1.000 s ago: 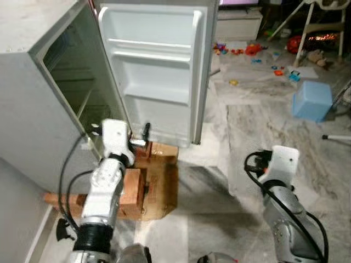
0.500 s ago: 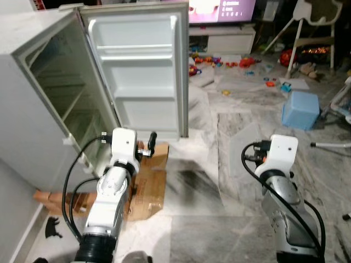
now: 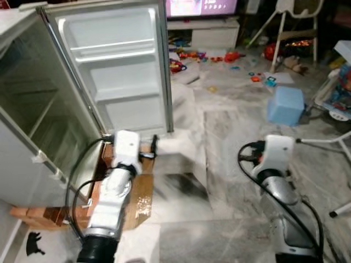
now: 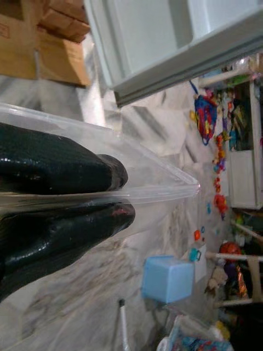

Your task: Restocking fridge

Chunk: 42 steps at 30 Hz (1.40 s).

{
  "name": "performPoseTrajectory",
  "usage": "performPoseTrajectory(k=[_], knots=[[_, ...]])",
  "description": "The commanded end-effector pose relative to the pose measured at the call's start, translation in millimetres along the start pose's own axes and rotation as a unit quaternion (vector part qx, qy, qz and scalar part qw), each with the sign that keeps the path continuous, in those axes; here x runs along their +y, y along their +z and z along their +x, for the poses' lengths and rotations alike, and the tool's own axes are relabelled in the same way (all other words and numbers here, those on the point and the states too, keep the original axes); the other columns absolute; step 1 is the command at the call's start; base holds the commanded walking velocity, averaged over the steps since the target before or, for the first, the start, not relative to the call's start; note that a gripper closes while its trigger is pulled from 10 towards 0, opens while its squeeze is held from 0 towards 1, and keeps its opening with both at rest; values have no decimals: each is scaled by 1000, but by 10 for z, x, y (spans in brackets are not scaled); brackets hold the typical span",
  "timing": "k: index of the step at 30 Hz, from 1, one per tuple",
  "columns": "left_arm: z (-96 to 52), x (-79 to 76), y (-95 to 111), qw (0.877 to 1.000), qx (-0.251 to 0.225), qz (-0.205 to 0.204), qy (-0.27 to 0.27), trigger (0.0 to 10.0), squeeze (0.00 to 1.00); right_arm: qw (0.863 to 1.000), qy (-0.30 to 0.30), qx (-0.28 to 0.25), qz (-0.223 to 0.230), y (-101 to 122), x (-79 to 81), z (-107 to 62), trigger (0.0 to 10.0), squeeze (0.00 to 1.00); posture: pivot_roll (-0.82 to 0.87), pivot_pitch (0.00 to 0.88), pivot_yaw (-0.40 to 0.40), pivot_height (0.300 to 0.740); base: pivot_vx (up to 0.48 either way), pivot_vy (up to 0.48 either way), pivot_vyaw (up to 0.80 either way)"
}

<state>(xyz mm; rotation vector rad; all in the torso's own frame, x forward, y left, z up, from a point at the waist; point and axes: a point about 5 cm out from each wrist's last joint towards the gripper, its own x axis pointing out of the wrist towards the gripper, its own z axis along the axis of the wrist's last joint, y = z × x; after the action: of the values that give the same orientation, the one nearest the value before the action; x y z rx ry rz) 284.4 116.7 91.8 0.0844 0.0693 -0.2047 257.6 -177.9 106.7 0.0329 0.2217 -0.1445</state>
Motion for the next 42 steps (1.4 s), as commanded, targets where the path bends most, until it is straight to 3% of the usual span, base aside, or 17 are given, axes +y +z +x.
performPoseTrajectory(k=[1,10,29,42], knots=[[-12,116,9,1000,0,12,19,10000,0,1000,20,-10,6,49,102,17,10000,0,5,0,20,740,472,0,0],[20,104,26,1000,2,14,24,10000,0,999,35,-20,-3,74,118,-3,10000,0,0,0,28,740,471,0,45],[40,81,45,999,-1,18,32,10000,0,999,36,-23,2,81,135,13,10000,0,2,0,30,740,469,0,772],[53,9,4,999,22,-13,44,10000,0,999,44,-19,13,79,155,46,10000,0,4,0,20,740,78,-431,180]])
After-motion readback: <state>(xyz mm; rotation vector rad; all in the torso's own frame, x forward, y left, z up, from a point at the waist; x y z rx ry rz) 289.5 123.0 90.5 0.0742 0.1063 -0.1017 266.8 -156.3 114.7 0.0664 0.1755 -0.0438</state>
